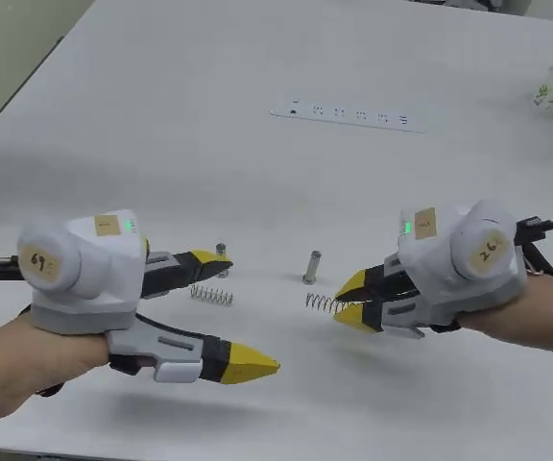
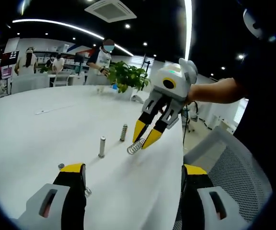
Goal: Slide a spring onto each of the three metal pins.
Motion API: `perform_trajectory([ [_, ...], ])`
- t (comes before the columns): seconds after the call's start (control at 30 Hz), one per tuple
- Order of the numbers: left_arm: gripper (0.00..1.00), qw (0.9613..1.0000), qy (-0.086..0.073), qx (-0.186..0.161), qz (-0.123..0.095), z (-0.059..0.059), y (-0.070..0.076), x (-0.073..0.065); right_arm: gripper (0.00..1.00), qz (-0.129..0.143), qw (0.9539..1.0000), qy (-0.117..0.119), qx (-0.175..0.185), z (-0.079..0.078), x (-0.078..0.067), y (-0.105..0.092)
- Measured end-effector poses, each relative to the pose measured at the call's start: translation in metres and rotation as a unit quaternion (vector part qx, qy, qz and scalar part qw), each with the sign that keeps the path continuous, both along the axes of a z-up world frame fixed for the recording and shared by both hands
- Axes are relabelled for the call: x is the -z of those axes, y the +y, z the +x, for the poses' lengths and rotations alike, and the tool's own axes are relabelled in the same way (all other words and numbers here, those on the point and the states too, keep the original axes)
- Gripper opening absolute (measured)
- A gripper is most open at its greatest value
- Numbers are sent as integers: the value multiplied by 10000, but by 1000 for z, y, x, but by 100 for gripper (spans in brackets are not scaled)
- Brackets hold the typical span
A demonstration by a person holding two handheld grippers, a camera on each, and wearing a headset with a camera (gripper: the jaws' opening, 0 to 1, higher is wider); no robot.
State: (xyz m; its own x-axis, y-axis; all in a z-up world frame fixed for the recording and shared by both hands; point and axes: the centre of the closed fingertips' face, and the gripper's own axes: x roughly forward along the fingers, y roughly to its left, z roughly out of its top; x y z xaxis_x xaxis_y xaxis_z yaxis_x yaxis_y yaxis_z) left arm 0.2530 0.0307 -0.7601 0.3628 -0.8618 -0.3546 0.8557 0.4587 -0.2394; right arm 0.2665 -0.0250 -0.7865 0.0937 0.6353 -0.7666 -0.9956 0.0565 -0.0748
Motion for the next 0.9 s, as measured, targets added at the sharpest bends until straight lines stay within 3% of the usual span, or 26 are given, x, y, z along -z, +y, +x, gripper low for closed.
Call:
perform_trajectory([
  [0.2, 73, 9996, -102, 243, 75, 4, -16, 4, 8, 30, 9998, -59, -171, -6, -4, 5],
  [0.37, 66, 9995, -95, 312, 38, 6, -24, 5, 8, 32, 9997, -82, -215, -8, -5, 6],
  [0.9, 29, 9982, -82, 593, -52, 1, -42, 4, 8, 168, 9987, -111, -458, -20, -17, 14],
])
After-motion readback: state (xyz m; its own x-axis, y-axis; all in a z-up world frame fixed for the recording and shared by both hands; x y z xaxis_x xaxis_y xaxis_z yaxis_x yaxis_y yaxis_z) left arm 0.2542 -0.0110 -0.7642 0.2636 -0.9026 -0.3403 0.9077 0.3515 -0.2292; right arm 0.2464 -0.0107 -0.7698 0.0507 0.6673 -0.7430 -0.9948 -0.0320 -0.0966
